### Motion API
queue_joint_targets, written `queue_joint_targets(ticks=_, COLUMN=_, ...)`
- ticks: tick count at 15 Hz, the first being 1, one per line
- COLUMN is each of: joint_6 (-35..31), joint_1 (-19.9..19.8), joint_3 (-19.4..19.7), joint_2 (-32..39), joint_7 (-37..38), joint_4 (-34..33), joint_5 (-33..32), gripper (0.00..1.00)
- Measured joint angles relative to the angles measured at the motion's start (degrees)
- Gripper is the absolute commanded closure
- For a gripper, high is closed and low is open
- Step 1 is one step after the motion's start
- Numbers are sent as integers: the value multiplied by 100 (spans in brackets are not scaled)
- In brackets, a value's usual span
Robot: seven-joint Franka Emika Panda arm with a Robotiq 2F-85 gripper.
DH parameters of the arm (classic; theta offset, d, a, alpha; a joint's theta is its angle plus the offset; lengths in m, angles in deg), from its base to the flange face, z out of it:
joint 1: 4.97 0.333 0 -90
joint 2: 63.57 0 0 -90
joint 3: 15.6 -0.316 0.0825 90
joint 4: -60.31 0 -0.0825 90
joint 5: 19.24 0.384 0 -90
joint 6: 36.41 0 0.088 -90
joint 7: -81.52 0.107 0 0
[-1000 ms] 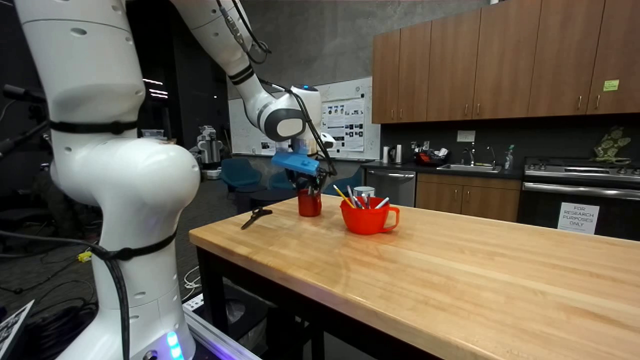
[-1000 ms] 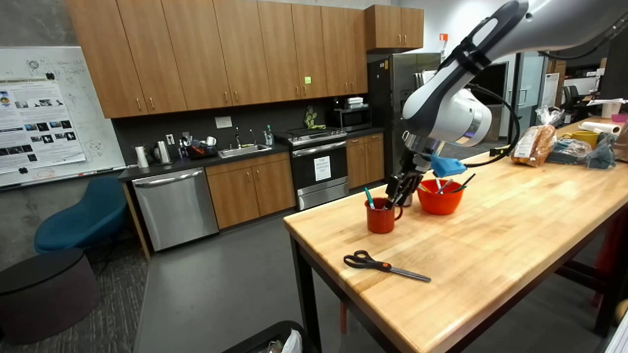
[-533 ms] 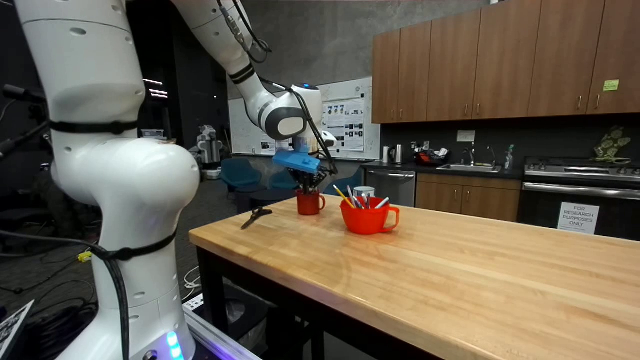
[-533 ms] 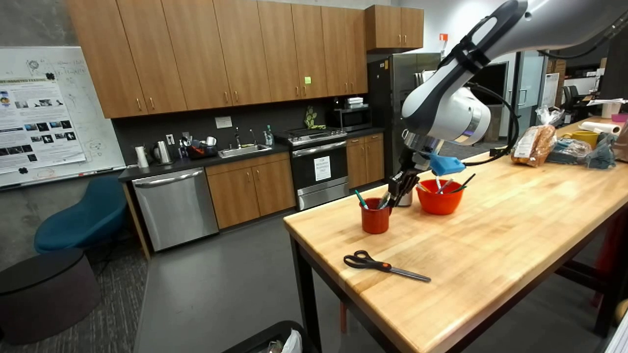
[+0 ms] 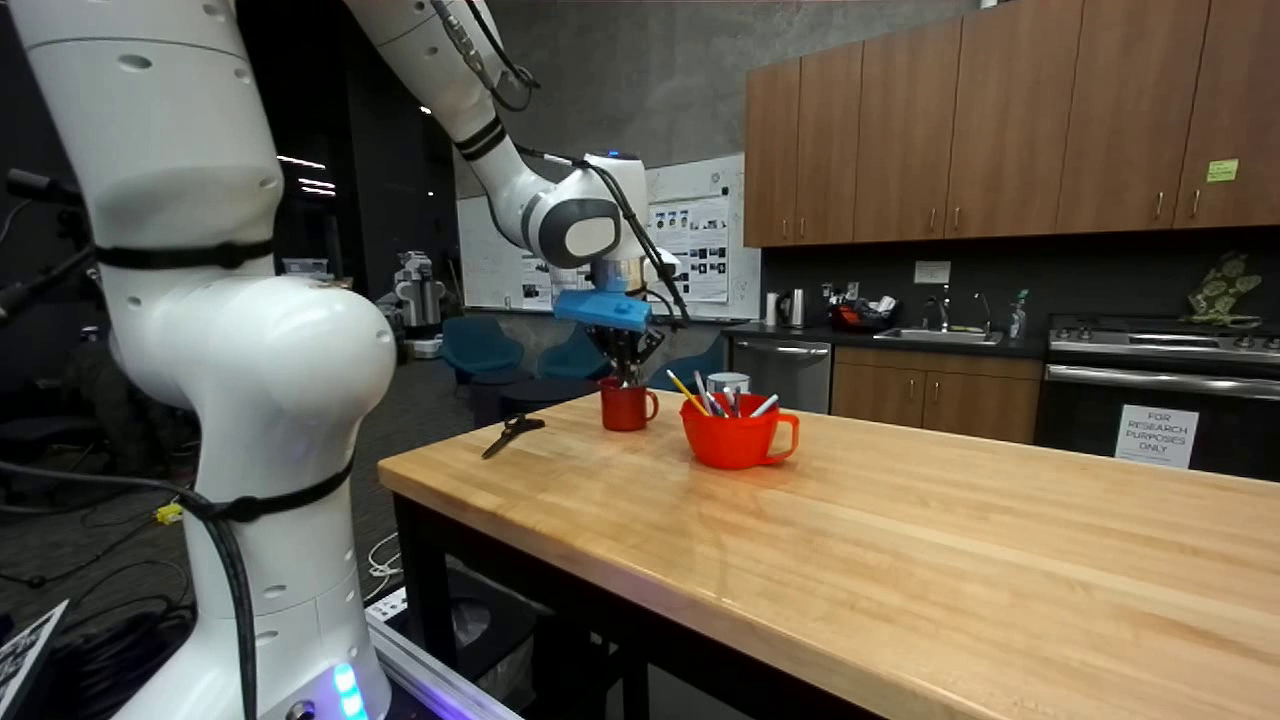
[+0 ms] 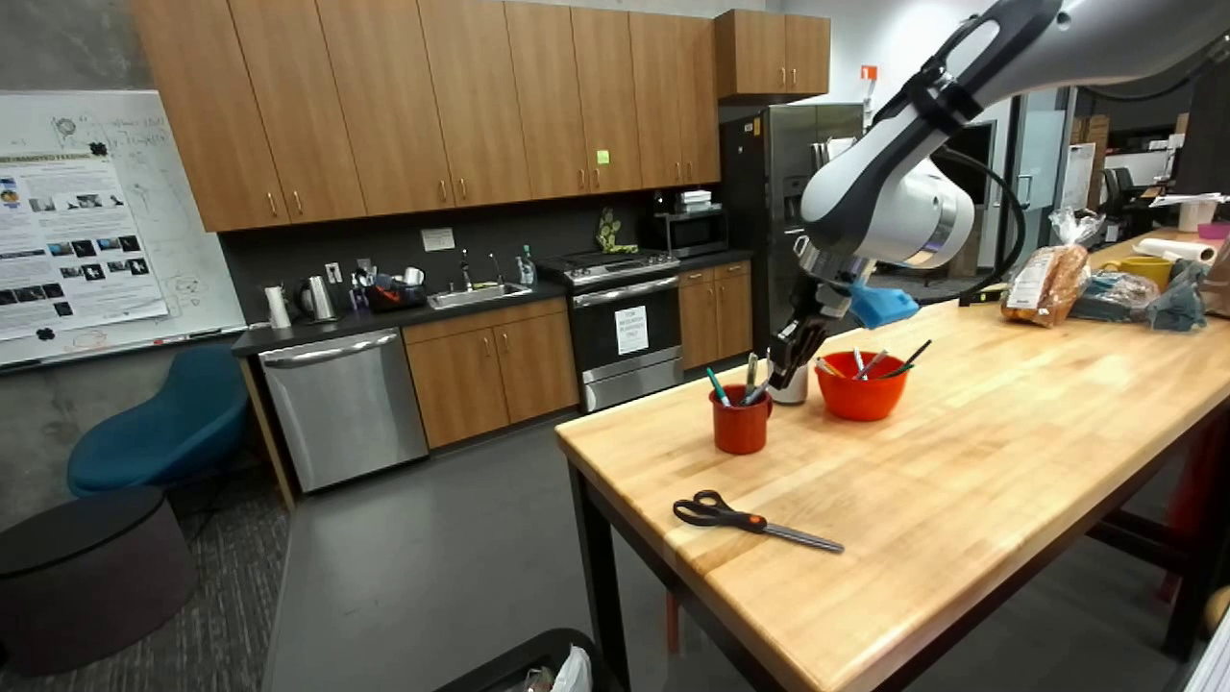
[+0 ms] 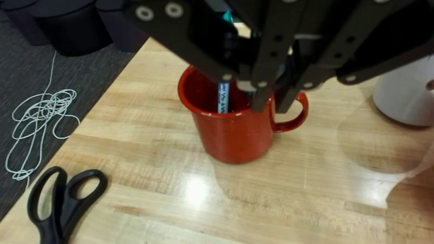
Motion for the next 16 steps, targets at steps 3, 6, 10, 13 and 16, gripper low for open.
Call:
queue_joint_targets(ticks=3, joint_6=298, joint_1=-190, joint_3=-1, joint_2=-324, joint_7=351, joint_4=-3, joint_5=-697, gripper=97)
queue_joint_targets(ticks=6, joint_6=799, joint_1=-381, joint_3=5, joint_2=-735, joint_7=564, joint_4=-11, joint_5=-1269, gripper=97)
queue_joint_targets(ticks=10, joint_6=1507, joint_1=-571, joint_3=105, joint_2=-1288, joint_7=583, joint_4=-57, joint_5=-1686, gripper=97)
queue_joint_targets(ticks=13, joint_6=2108, joint_1=-664, joint_3=255, joint_2=-1649, joint_7=565, joint_4=-155, joint_5=-1909, gripper=97)
queue_joint_targets(ticks=16, joint_6=2556, joint_1=-791, joint_3=395, joint_2=-1906, joint_7=560, joint_4=-269, joint_5=-2176, gripper=97)
